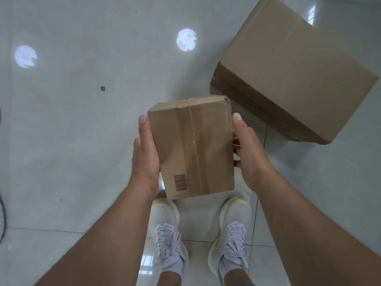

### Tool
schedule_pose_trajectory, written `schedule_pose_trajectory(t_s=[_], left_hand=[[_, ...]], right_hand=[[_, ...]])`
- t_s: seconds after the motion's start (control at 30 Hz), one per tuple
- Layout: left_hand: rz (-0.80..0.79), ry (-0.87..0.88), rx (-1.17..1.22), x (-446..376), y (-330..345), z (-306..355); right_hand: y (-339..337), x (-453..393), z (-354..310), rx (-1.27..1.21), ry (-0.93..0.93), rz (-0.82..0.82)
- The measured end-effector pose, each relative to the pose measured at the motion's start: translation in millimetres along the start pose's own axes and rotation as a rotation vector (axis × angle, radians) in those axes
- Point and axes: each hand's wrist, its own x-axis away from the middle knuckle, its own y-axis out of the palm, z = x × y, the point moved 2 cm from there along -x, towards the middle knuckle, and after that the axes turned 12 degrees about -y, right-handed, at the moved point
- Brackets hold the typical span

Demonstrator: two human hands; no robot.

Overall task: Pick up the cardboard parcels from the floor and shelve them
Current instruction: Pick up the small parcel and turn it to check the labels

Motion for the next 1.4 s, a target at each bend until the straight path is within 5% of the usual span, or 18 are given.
schedule_pose_trajectory(t_s=[0.53, 0.77, 1.07, 1.4], left_hand=[[-0.076, 0.064, -0.054, 20.5, -10.5, 37.4], [-0.139, 0.100, -0.049, 19.6, -12.1, 22.9], [-0.107, 0.100, -0.063, 17.4, -7.4, 24.4], [-0.006, 0.031, 0.020, 20.9, -15.5, 27.7]], right_hand=[[-2.6, 4.9, -49.4, 0.114, -0.036, 0.109], [9.0, 8.2, -29.6, 0.069, -0.071, -0.025], [13.5, 7.9, -27.1, 0.096, -0.145, -0.050], [6.6, 8.3, -39.7, 0.081, 0.012, 0.069]])
